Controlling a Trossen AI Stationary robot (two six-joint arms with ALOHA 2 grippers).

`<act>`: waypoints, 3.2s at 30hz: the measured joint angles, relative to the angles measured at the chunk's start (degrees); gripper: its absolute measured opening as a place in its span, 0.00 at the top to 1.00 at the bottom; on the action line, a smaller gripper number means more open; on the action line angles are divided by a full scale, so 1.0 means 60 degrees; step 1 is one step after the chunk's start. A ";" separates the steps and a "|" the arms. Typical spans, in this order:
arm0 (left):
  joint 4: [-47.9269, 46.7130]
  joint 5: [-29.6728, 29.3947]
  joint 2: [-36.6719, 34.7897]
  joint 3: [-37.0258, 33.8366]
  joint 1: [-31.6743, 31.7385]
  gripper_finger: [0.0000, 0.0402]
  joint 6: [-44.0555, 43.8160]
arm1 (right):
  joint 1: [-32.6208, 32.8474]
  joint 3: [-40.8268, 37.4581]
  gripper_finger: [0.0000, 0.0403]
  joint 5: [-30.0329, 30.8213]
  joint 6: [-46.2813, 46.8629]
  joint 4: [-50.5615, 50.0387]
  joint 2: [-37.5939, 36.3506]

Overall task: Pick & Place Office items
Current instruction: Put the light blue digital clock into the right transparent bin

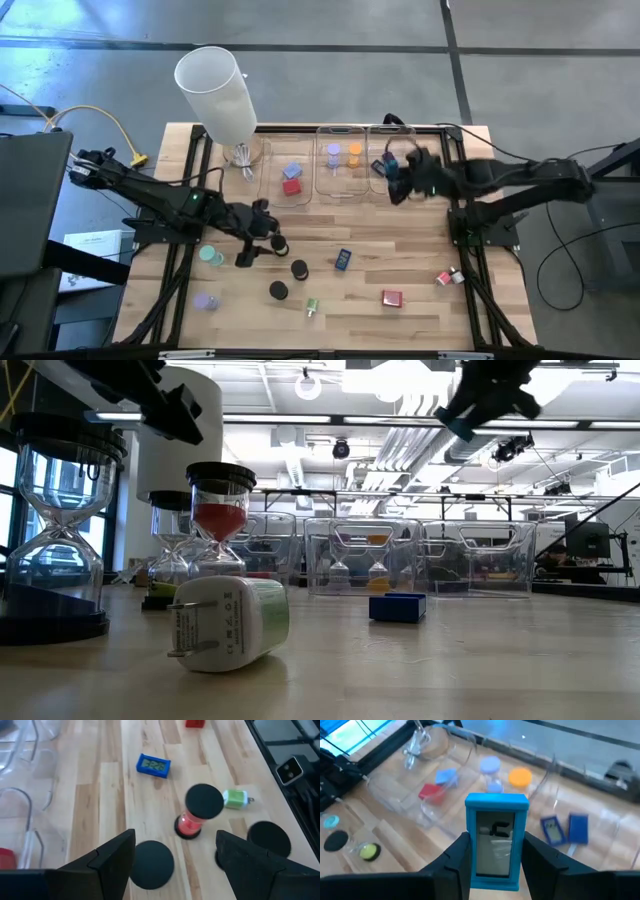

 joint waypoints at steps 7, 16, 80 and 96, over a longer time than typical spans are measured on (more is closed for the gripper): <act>0.0043 -0.0007 0.0000 0.0000 0.0166 0.33 -0.0317 | -0.2980 0.0877 0.69 -0.2455 -0.2019 -0.0316 0.0454; 0.0185 -0.0058 0.0004 0.0000 0.0166 0.33 0.0094 | -0.5576 0.1022 0.69 -0.4326 -0.3616 -0.1098 0.2462; 0.0388 -0.0068 0.0004 -0.0033 0.0166 0.33 0.0596 | -0.5390 0.0960 0.69 -0.5693 -0.7075 -0.1885 0.7237; 0.0389 -0.0069 0.0007 -0.0036 0.0166 0.33 0.0516 | -0.5393 0.0964 0.47 -0.5816 -0.7144 -0.1486 0.7329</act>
